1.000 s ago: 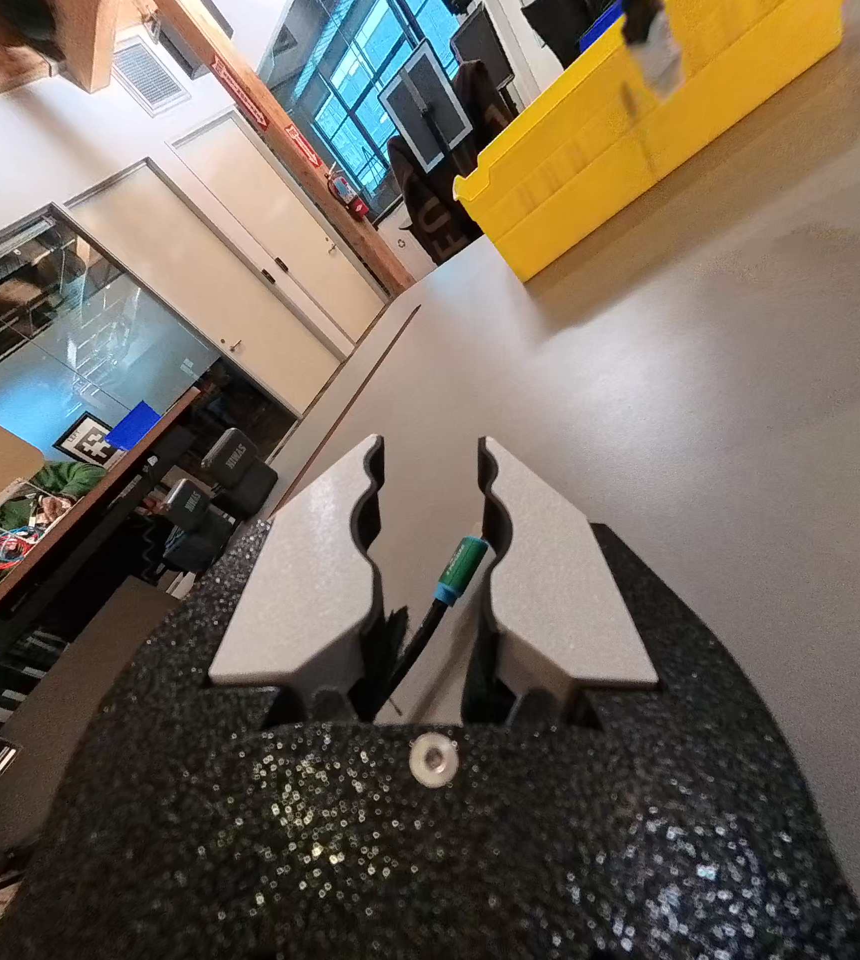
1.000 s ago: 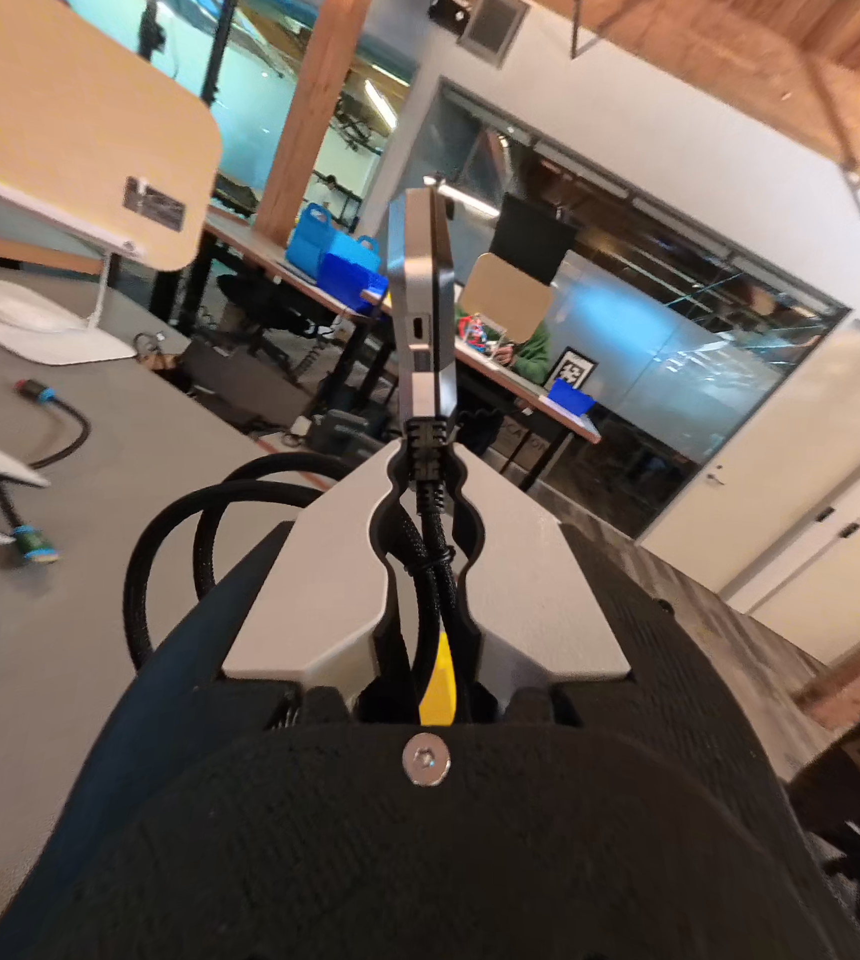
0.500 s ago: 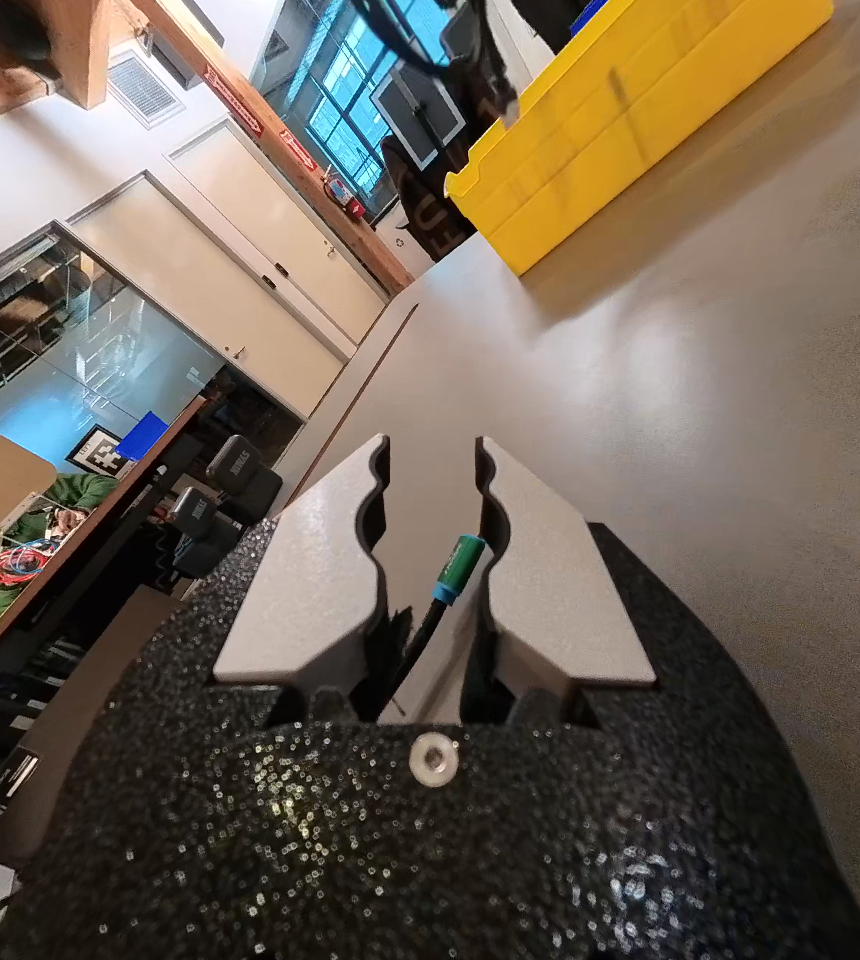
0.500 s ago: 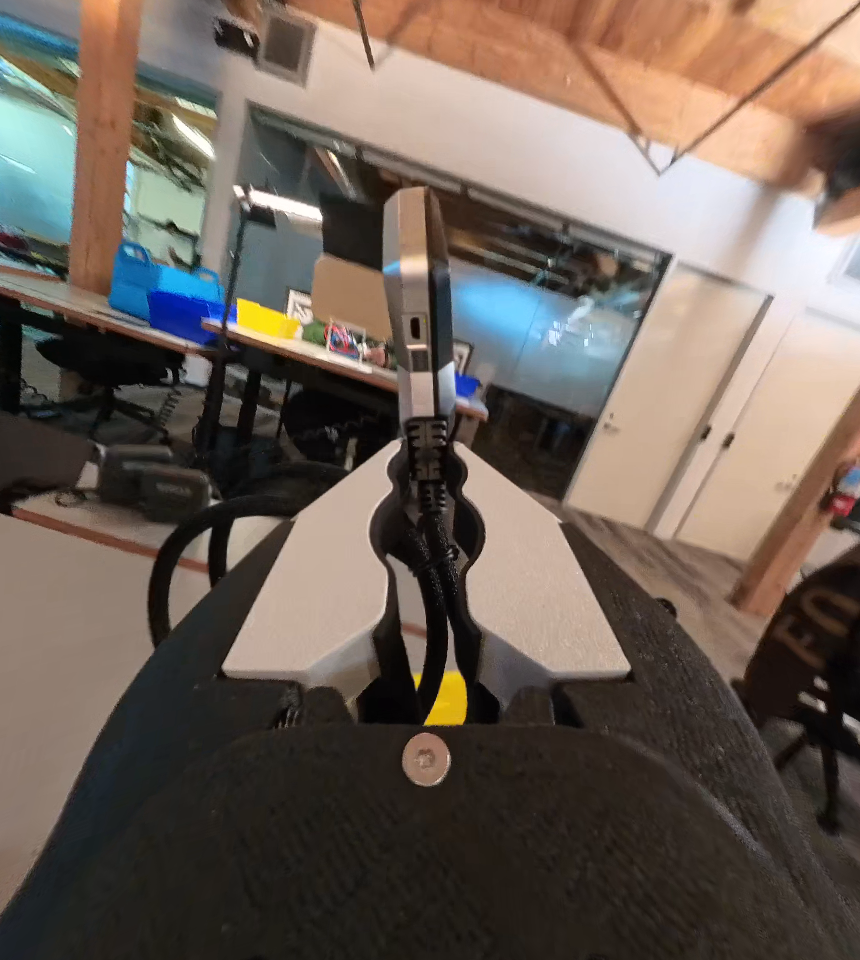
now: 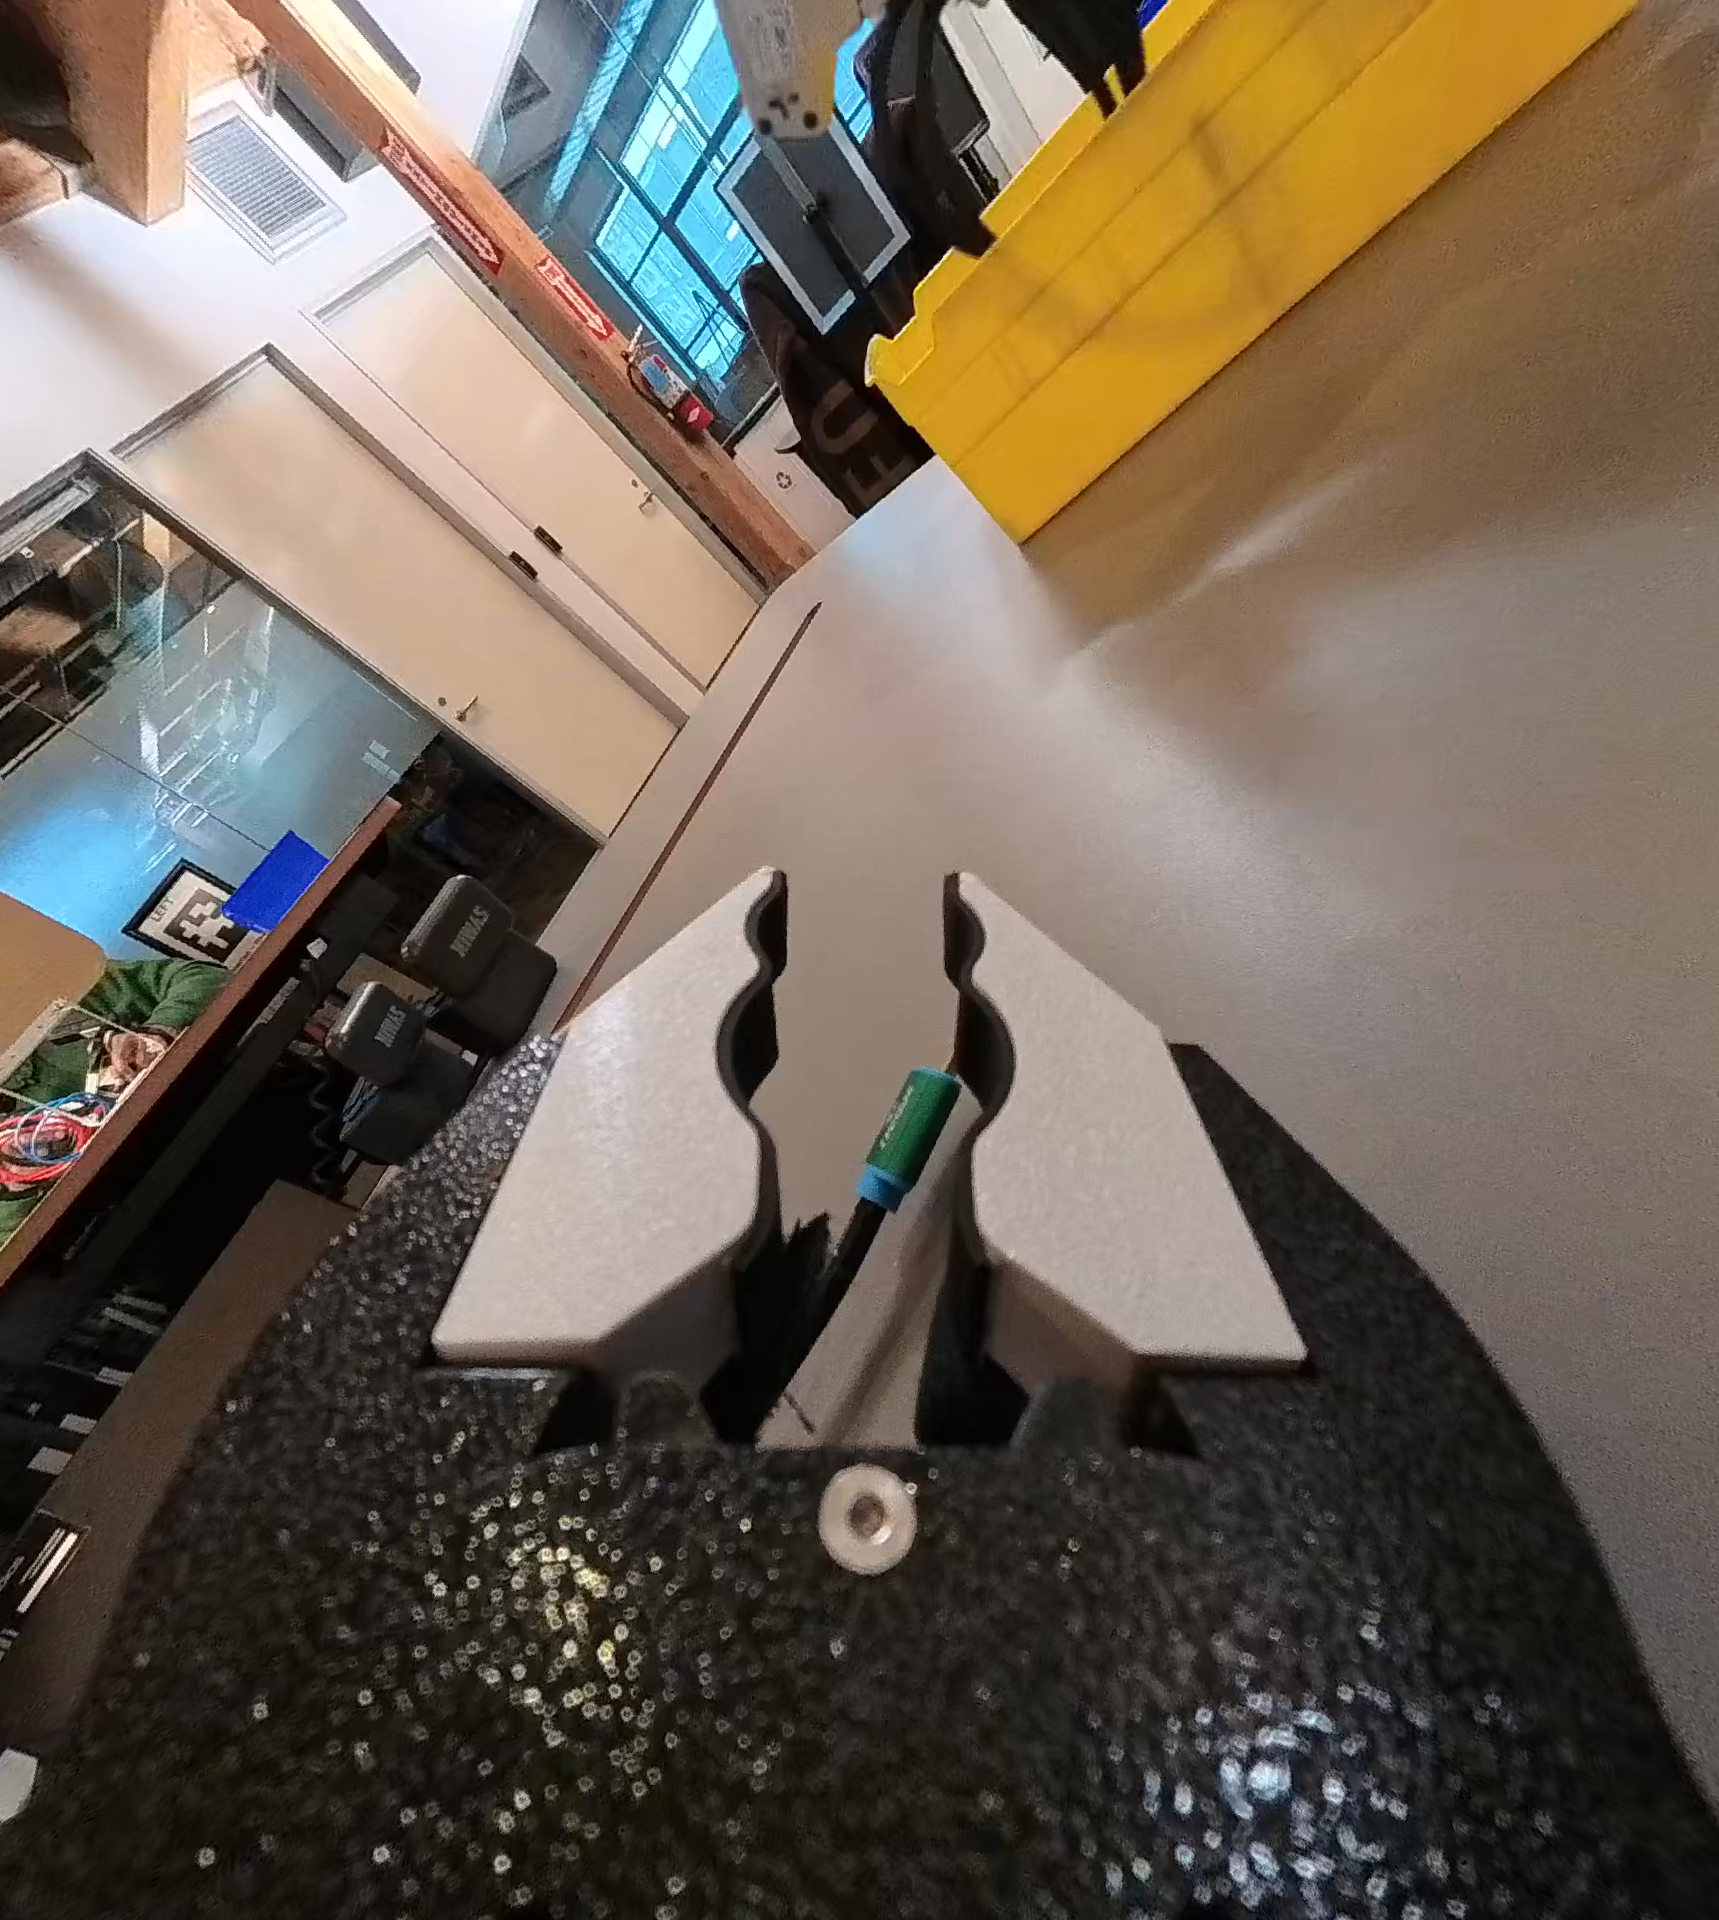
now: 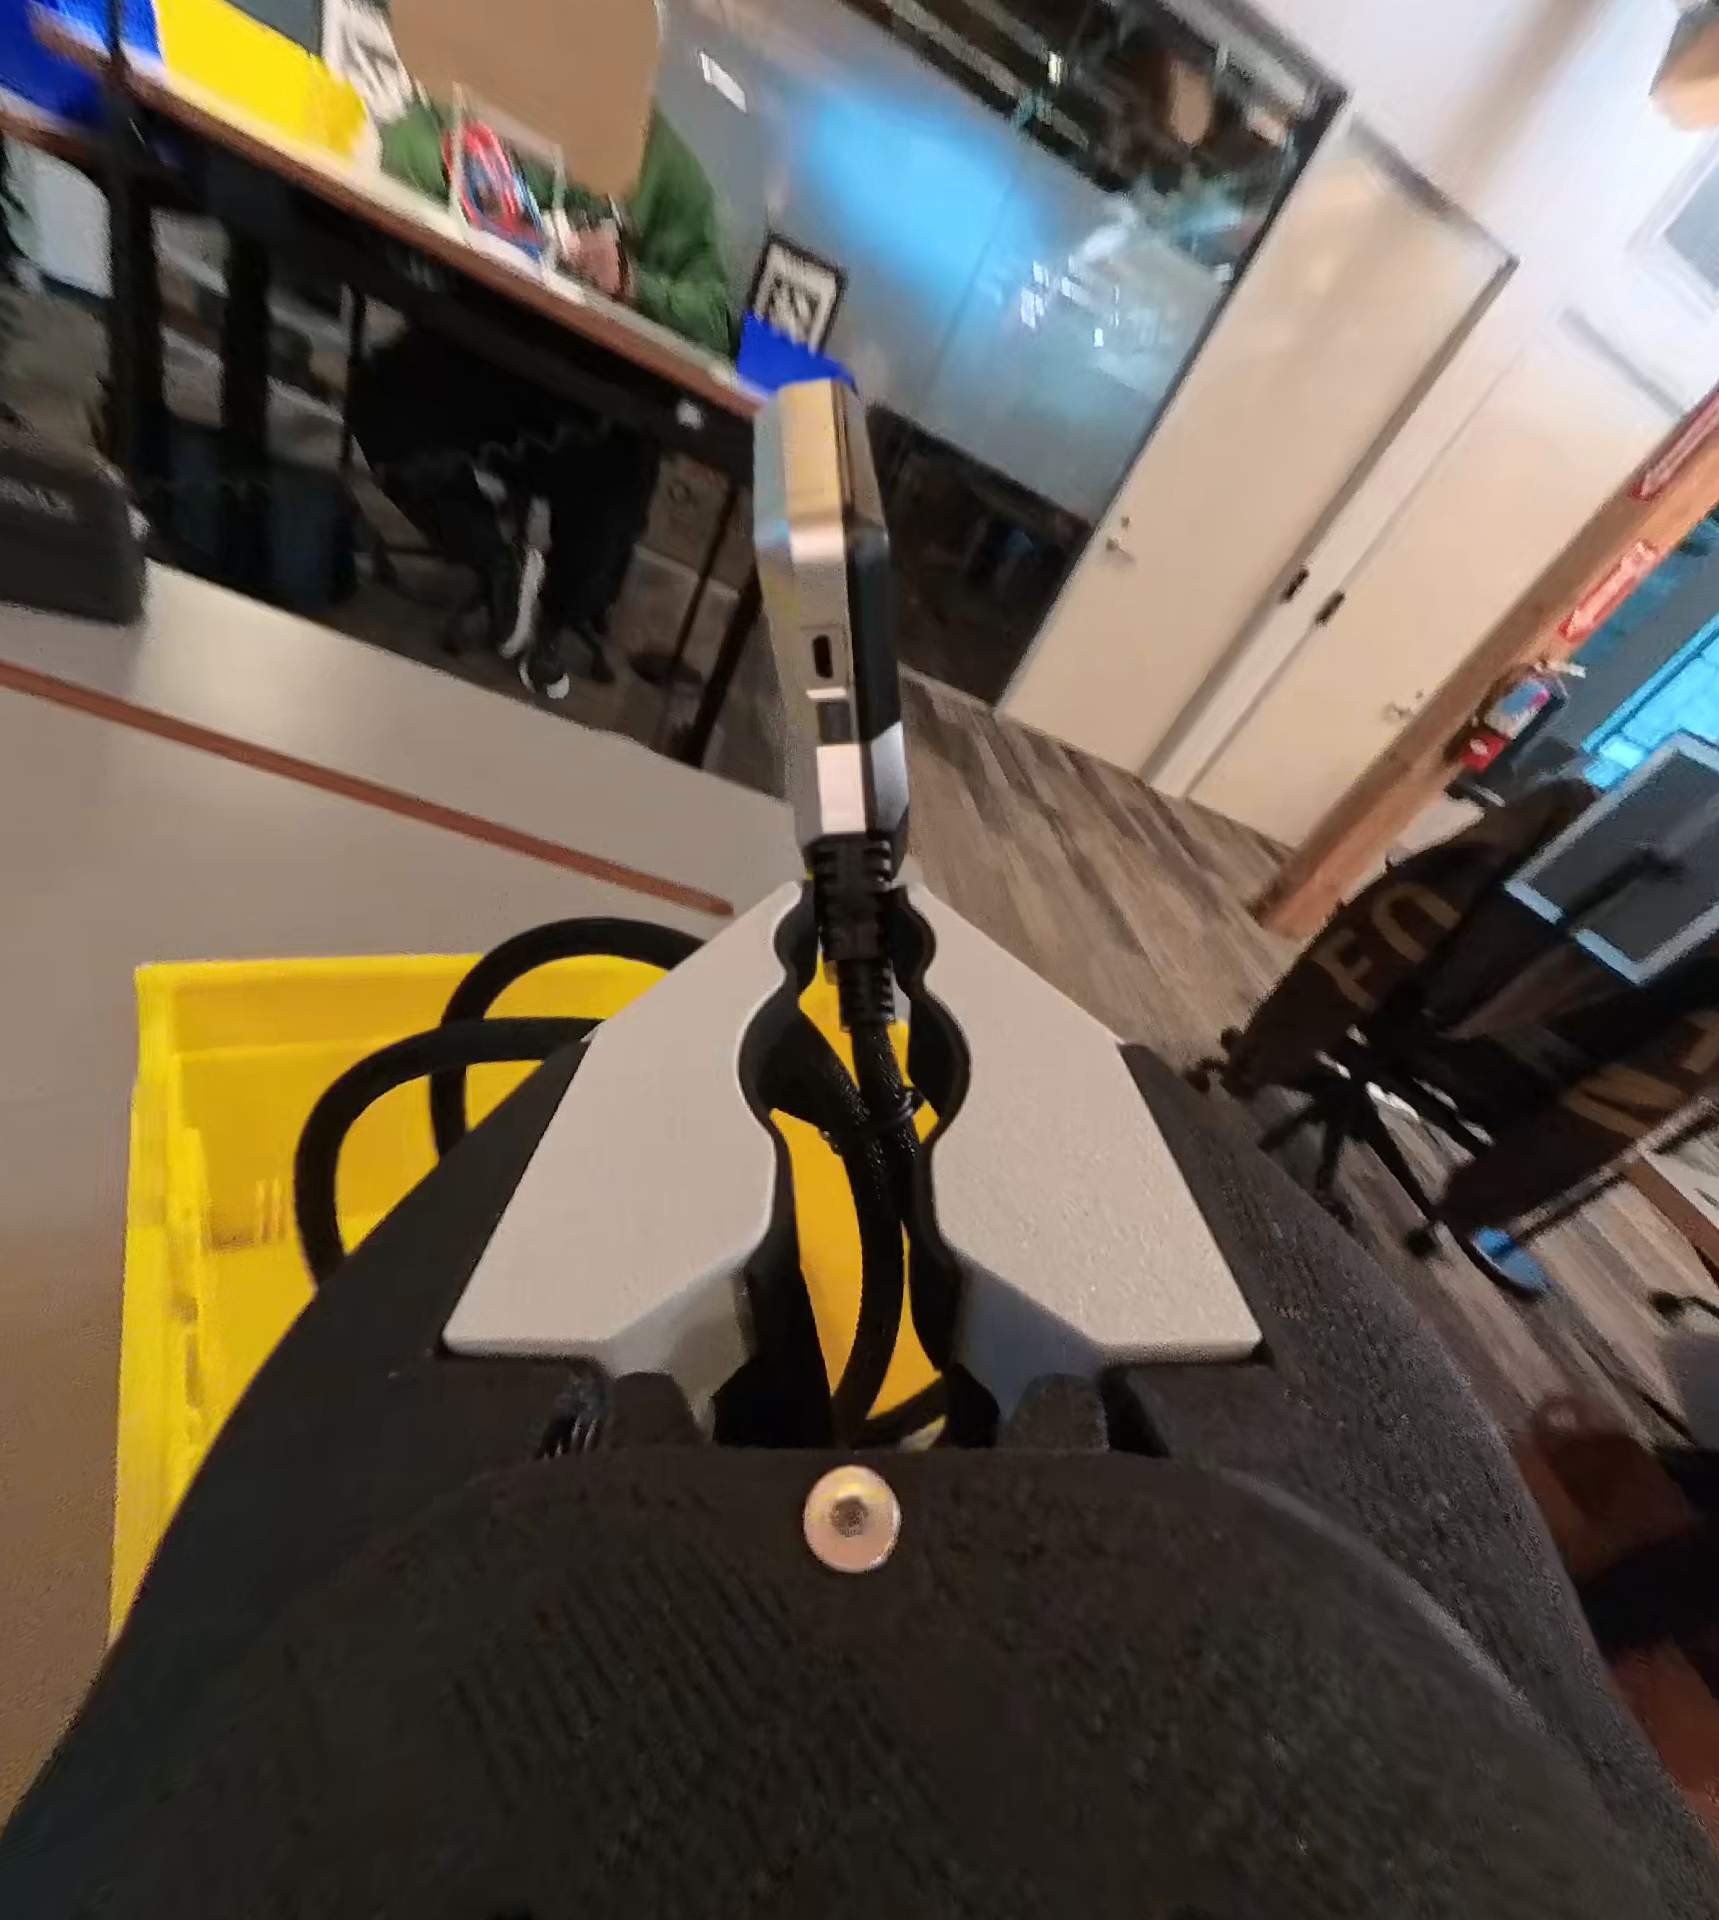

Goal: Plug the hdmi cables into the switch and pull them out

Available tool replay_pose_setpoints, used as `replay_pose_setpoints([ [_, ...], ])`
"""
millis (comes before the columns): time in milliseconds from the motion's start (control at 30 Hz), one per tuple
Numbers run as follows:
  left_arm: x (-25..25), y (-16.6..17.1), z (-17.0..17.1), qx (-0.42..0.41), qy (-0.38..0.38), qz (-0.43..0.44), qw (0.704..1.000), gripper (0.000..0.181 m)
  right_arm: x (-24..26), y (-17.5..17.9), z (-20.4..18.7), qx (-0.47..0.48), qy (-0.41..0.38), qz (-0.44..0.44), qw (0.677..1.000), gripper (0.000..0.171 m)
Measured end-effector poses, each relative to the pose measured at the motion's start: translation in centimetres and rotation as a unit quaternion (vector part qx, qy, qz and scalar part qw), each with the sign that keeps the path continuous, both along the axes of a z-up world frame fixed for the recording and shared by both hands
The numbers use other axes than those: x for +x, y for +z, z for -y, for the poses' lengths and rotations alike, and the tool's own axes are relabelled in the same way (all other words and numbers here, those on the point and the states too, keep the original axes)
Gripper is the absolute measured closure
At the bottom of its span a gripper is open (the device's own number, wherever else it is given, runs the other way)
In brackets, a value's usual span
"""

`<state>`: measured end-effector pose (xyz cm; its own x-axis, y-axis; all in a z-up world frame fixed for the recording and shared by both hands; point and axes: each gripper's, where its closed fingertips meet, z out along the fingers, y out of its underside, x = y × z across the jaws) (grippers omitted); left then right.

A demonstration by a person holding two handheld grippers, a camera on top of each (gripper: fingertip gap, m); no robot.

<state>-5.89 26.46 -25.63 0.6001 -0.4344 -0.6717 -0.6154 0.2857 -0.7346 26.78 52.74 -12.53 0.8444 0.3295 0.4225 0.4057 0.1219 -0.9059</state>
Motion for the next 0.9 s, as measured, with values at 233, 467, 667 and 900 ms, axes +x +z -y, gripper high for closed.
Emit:
replay_pose_setpoints([
  [233, 0.1, -0.1, 0.1, 0.004, -0.002, -0.009, 1.0, 0.155, -0.4, -3.2, -1.7, -0.111, -0.073, 0.061, 0.989, 0.158],
  [467, 0.2, -0.1, 0.2, 0.006, -0.004, -0.012, 1.0, 0.155, -2.5, -4.9, -2.6, -0.187, -0.063, -0.013, 0.98, 0.138],
  [667, 0.3, -0.1, 0.2, 0.008, -0.007, -0.012, 1.0, 0.156, -2.9, -1.4, -0.1, -0.135, -0.026, -0.091, 0.986, 0.137],
  [900, 0.2, 0.1, 0.2, 0.016, -0.003, -0.015, 1.0, 0.156, -8.4, 1.0, 5.9, -0.055, 0.067, -0.06, 0.994, 0.138],
])
